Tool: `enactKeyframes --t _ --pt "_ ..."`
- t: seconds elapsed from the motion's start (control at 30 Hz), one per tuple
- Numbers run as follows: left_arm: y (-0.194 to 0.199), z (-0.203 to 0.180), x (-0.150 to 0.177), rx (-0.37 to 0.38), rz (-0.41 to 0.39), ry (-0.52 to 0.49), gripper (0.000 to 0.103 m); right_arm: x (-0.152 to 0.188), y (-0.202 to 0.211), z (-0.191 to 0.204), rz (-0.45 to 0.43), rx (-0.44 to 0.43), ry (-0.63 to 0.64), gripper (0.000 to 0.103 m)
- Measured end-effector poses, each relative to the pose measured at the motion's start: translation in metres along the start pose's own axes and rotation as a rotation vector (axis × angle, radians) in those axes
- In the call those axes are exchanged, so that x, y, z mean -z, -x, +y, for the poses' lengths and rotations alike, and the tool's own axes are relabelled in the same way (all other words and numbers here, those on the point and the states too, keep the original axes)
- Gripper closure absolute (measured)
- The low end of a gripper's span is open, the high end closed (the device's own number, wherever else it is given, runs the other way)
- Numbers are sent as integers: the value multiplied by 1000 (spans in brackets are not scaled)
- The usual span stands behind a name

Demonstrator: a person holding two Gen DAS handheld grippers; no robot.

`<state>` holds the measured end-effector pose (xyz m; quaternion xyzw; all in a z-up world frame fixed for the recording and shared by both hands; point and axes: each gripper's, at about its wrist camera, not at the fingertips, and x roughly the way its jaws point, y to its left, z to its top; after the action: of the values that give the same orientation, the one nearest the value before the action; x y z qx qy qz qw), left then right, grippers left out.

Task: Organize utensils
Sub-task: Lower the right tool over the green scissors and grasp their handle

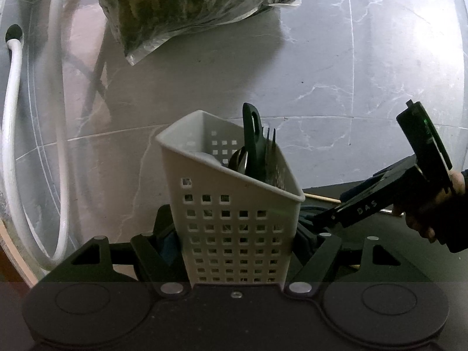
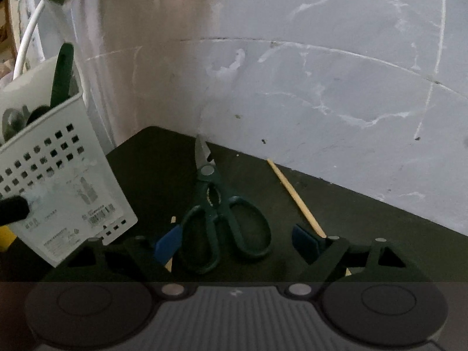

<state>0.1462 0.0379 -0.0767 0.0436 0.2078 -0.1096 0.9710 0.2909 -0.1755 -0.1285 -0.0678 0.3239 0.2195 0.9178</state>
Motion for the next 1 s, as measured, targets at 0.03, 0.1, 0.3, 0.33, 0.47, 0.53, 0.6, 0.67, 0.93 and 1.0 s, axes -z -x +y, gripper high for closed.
enactKeyframes --t 0.03,0.1,0.3,0.33,0.47,0.53,0.6,0.67,0.93,1.0 --pt "0 0 0 0 0 0 26 0 -2 0 6 2 5 18" --pt "0 0 0 1 0 -1 26 0 -5 0 13 6 9 18" --pt "0 0 0 1 0 0 26 -4 -13 -4 34 -28 11 16" --pt "0 0 0 1 0 -1 26 -4 -14 -3 38 -26 24 16" --pt "0 -1 0 0 0 0 26 -5 -18 0 49 -17 62 16" --pt "0 -1 0 0 0 0 26 -5 -19 -1 47 -11 65 16" --pt "0 -1 0 1 0 0 26 -4 -20 -2 49 -4 73 18" --pt "0 -1 0 2 -1 2 26 -4 -19 -1 45 1 94 20" --pt "-1 1 0 5 -1 4 26 -3 -25 -4 66 -15 78 23" --pt "-1 1 0 4 -1 5 26 -2 -22 -3 52 -17 82 35"
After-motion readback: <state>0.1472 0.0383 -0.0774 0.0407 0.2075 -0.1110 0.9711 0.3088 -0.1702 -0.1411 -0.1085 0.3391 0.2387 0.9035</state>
